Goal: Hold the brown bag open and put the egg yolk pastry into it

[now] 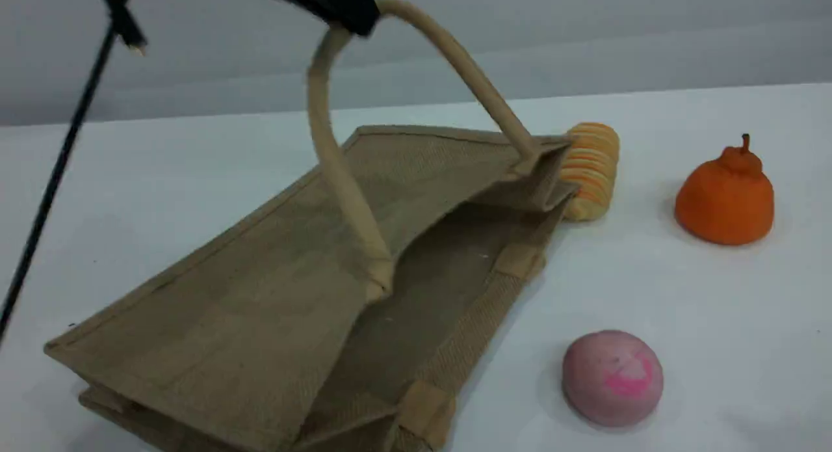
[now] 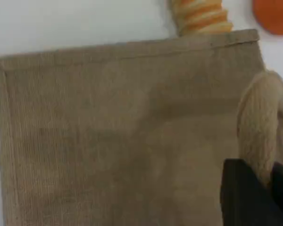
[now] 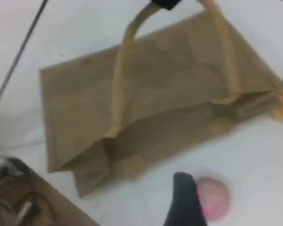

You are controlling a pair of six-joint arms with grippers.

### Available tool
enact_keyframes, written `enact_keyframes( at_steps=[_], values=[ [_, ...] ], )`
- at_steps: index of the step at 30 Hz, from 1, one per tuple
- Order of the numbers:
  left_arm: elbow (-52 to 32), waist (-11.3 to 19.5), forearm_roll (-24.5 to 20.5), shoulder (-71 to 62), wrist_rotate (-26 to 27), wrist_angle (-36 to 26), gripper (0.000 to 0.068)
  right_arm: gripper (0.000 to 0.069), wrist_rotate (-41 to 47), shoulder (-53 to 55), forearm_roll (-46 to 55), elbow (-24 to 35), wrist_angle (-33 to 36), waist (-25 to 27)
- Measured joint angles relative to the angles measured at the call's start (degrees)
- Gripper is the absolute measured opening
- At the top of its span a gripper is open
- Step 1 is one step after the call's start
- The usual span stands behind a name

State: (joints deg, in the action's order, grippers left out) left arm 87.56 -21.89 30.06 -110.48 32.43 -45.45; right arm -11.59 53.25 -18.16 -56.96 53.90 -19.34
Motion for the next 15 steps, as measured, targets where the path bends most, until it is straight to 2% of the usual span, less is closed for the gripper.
enact_keyframes(
  at_steps=[6,10,15],
  values=[
    [0.00,-0.96,-0.06,-4.55,-0.41,-0.78,0.0165,0.0447,6.85,-6.21,9.52,0.00,3.09,-0.05],
    [0.00,-2.24,-0.12,-6.06,-0.27,-0.28,0.0273,0.0447,9.77,-9.62,13.79,0.00,5.31,-0.05],
    [0.06,-2.31,-1.18,-5.86,-0.22,-0.13,0.0393,0.0447,10.11,-11.74,15.81,0.00,8.72,-0.05]
  ],
)
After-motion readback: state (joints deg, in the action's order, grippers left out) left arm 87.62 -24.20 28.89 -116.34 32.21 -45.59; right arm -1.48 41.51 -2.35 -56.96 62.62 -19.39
